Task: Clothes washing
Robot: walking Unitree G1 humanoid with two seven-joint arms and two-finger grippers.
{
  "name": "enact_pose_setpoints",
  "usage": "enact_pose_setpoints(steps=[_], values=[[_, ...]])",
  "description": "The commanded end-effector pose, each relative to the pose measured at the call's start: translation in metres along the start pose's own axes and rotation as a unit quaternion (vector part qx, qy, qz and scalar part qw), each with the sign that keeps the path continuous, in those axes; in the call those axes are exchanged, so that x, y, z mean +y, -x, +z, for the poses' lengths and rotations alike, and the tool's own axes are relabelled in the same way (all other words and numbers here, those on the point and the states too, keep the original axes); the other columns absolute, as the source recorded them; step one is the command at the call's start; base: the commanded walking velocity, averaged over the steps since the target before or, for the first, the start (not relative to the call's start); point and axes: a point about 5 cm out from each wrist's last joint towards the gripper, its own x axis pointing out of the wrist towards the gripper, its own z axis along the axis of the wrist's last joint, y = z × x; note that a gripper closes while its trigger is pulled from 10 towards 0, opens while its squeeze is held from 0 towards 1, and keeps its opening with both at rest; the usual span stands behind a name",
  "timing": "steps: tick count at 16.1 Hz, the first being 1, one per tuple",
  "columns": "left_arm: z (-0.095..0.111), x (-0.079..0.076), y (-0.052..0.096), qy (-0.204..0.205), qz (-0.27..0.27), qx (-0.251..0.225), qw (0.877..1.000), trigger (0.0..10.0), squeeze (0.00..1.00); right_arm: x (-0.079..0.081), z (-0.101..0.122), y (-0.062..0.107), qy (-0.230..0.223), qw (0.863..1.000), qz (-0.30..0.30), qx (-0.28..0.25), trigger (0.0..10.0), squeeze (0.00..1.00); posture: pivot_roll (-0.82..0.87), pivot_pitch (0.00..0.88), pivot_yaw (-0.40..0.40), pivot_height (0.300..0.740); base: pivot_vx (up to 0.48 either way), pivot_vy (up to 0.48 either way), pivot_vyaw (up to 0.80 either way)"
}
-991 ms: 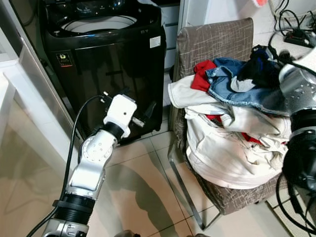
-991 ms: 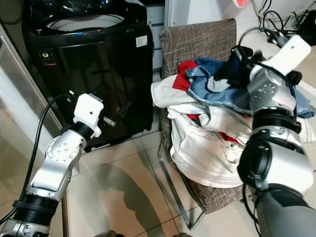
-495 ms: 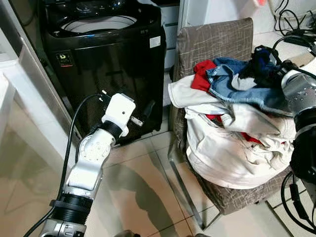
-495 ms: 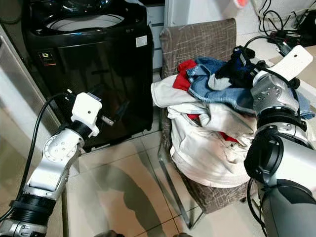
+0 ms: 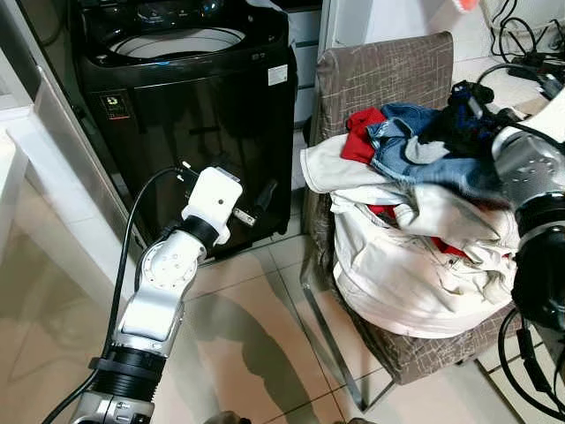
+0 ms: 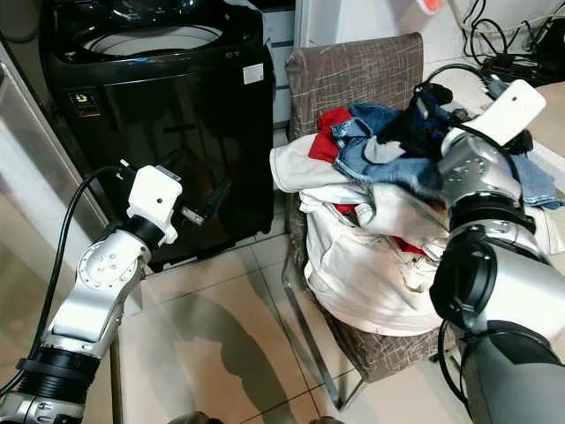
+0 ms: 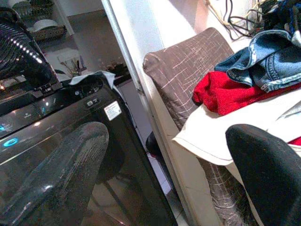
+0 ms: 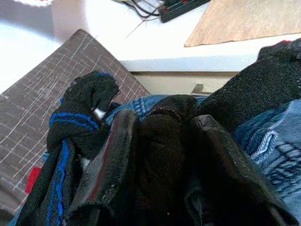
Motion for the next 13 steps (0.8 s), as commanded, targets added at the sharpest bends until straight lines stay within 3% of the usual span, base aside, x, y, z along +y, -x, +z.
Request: enact_pose_setpoints(steps=[1, 3, 4, 6, 9, 13], values=[[0.001, 0.001, 0.001, 0.000, 0.001, 0.002, 1.000, 10.0, 0.00, 0.000, -0.004, 0.000, 0.015, 1.000, 0.004, -0.001, 0.0, 0.00, -0.01, 0.000, 0.005, 0.740, 0.000, 0.000, 0.00], [0.000, 0.000, 0.001, 0.001, -0.001, 0.003, 1.000, 10.0, 0.00, 0.004, 0.005, 0.002, 0.076, 0.996, 0.017, -0.054, 0.0, 0.00, -0.01, 0.000, 0.006, 0.740, 0.000, 0.000, 0.00], [0.000, 0.000, 0.001, 0.001, -0.001, 0.003, 1.000, 10.0, 0.00, 0.007, 0.010, 0.002, 0.084, 0.994, 0.023, -0.070, 0.0, 0.00, -0.02, 0.000, 0.008, 0.740, 0.000, 0.000, 0.00], [0.001, 0.000, 0.001, 0.002, -0.001, 0.003, 1.000, 10.0, 0.00, 0.012, 0.019, 0.003, 0.086, 0.992, 0.034, -0.090, 0.0, 0.00, -0.02, 0.000, 0.008, 0.740, 0.000, 0.000, 0.00], [0.001, -0.001, 0.000, 0.004, 0.000, 0.003, 1.000, 10.0, 0.00, 0.024, 0.055, 0.009, 0.085, 0.982, 0.063, -0.155, 0.0, 0.00, -0.02, 0.000, 0.009, 0.740, 0.000, 0.000, 0.00], [0.001, -0.002, -0.001, 0.007, -0.001, 0.002, 1.000, 10.0, 0.00, 0.025, 0.070, 0.012, 0.080, 0.978, 0.069, -0.182, 0.0, 0.00, -0.03, 0.000, 0.010, 0.740, 0.000, 0.000, 0.00]])
